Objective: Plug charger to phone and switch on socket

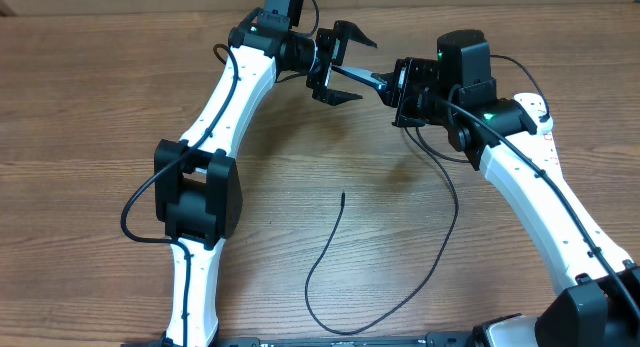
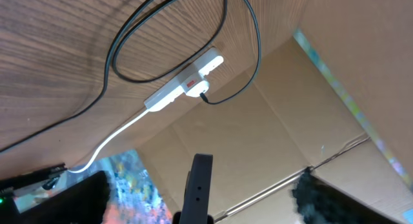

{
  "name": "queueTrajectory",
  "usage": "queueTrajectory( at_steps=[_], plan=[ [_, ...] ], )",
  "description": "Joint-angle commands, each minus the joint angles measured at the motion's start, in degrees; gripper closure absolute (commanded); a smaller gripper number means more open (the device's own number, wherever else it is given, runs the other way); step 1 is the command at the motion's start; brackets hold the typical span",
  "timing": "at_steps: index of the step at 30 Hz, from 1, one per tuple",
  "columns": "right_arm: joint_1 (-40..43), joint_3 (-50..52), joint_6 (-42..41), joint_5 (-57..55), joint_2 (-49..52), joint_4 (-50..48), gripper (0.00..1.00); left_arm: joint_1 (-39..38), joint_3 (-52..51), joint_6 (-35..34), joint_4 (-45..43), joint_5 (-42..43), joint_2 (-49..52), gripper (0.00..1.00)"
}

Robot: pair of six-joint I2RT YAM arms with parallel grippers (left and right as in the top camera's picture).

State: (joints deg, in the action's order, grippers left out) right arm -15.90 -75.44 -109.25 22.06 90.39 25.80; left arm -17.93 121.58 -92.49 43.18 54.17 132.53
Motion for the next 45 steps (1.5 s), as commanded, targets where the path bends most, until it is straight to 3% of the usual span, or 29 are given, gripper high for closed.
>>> queueTrajectory(
  at_steps=[1, 3, 8, 19, 25, 32, 40, 45],
  plan=[
    [-0.3, -1.0, -0.2, -0.2, -0.3, -0.6, 0.96, -0.5, 1.3, -0.6, -0.2, -0.3, 0.0, 0.24],
    [-0.3, -1.0, -0.2, -0.2, -0.3, -0.6, 0.96, -0.5, 1.3, -0.5, -0.2, -0.4, 0.0, 0.34],
    [-0.3, -1.0, -0.2, -0.2, -0.3, -0.6, 0.96, -0.5, 1.3, -0.5, -0.2, -0.4, 0.0, 0.36],
    [-0.9, -1.0, 0.0, -0.6, -0.3, -0.6, 0.96, -1.0, 1.3, -0.5, -0.2, -0.4, 0.0, 0.67],
    [-0.9, -1.0, 0.0, -0.6, -0.3, -0.6, 0.96, -1.5, 1.3, -0.1, -0.2, -0.9, 0.1, 0.67],
    [-0.9, -1.0, 0.0, -0.6, -0.3, -0.7, 0.96, -1.6, 1.3, 0.0, -0.2, -1.7, 0.1, 0.76],
    [-0.9, -1.0, 0.0, -0.6, -0.3, -0.7, 0.96, -1.7, 1.3, 0.8, -0.2, -1.9, 0.1, 0.80],
    [-0.9, -1.0, 0.0, -0.6, -0.3, -0.7, 0.96, -1.7, 1.3, 1.2, -0.2, -1.8, 0.1, 0.95]
  ],
)
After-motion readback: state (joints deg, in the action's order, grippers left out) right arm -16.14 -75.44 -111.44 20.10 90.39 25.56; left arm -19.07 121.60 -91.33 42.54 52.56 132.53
